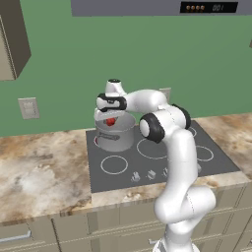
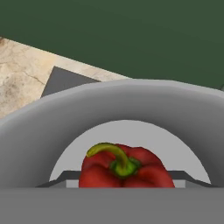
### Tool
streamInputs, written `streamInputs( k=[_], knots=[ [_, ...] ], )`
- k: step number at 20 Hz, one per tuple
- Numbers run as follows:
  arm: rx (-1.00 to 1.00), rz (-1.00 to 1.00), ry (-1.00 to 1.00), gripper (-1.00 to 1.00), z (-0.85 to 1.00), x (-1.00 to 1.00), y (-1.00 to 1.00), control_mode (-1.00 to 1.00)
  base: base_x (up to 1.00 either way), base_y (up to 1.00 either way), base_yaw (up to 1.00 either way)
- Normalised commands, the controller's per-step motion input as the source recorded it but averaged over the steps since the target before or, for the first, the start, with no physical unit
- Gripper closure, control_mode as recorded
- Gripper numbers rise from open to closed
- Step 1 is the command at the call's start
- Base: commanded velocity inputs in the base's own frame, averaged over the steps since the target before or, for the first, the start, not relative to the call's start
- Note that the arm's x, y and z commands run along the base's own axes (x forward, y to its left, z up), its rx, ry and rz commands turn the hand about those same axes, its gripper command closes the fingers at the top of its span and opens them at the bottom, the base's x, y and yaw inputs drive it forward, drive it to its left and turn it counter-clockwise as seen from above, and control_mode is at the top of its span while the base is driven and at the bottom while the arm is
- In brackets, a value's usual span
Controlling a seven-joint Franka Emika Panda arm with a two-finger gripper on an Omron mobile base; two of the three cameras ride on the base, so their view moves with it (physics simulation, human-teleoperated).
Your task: Turn on the burner for the pot on the stove. Wait thirty seconds for the pot to heat up. Then add the bell pepper to the pot.
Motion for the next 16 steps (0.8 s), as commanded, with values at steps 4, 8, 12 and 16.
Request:
streamInputs(
  k=[4, 8, 12, 16],
  knots=[
    [0.0, 0.0, 0.0, 1.0, 0.0, 0.0, 0.0, -1.0, 0.0, 0.0, 0.0],
    [0.0, 0.0, 0.0, 1.0, 0.0, 0.0, 0.0, -1.0, 0.0, 0.0, 0.0],
    [0.0, 0.0, 0.0, 1.0, 0.0, 0.0, 0.0, -1.0, 0.0, 0.0, 0.0],
    [0.0, 0.0, 0.0, 1.0, 0.0, 0.0, 0.0, -1.0, 0.0, 0.0, 0.0]
  ],
)
